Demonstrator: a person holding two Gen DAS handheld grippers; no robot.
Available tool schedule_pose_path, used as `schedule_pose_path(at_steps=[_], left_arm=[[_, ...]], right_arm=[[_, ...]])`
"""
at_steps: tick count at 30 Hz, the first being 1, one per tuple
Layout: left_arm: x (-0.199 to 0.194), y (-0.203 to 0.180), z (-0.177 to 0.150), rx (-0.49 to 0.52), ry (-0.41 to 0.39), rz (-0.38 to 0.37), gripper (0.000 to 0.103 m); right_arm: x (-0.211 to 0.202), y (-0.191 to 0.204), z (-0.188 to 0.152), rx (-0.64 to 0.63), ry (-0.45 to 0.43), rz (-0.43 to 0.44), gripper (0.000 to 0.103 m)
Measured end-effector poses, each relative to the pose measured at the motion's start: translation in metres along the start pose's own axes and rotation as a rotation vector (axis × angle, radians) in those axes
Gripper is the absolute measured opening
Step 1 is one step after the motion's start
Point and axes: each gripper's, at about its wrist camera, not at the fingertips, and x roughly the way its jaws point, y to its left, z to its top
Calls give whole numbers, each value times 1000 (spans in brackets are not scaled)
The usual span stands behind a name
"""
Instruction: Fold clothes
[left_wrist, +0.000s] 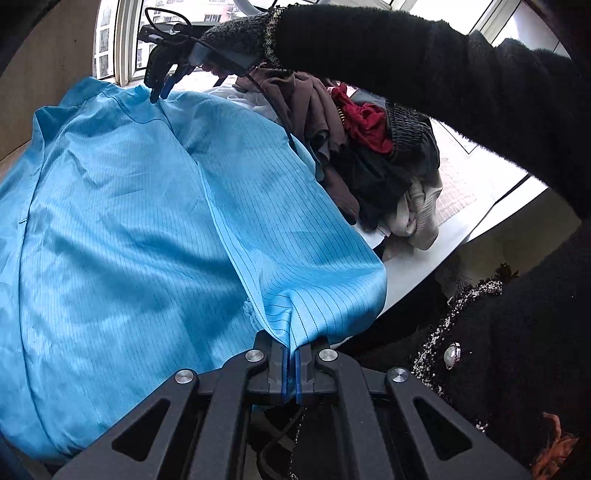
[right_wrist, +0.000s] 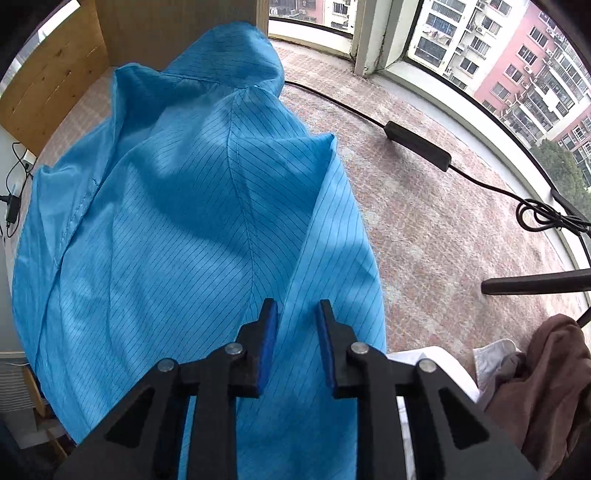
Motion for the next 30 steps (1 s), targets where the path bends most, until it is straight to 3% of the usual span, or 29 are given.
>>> schedule_pose_path(at_steps=[3,7,11,13,16,19,22,25,30], left_arm=[[-8,6,-3,-8,-18,-12,1],[-38,29,-15,-78,-53,-23,1],[-65,64,-49,-207,-62,20,1],[-66,81,-72,-274,-32,55,1],[-61,96,-92,-336,-4,61,1],[-52,95,-91,-293,7,82,1],[-46,98,-90,-264,9,103,1],[-44,114,-105,-289,38,174,1],[-45,167,-173,-483,142,319,1]], right_arm=[[-13,5,5,-49,-6,-35,4],[-55,20,16,-99,-57,-6,3],[-99,48,47,-157,-126,7,3],[-100,71,66,-196,-146,-15,3],[-63,100,79,-232,-19,-25,5],[-19,117,70,-274,76,-131,21],[9,114,65,-277,126,-164,24],[6,90,63,-205,95,-174,25],[-22,38,42,-83,10,-143,38]])
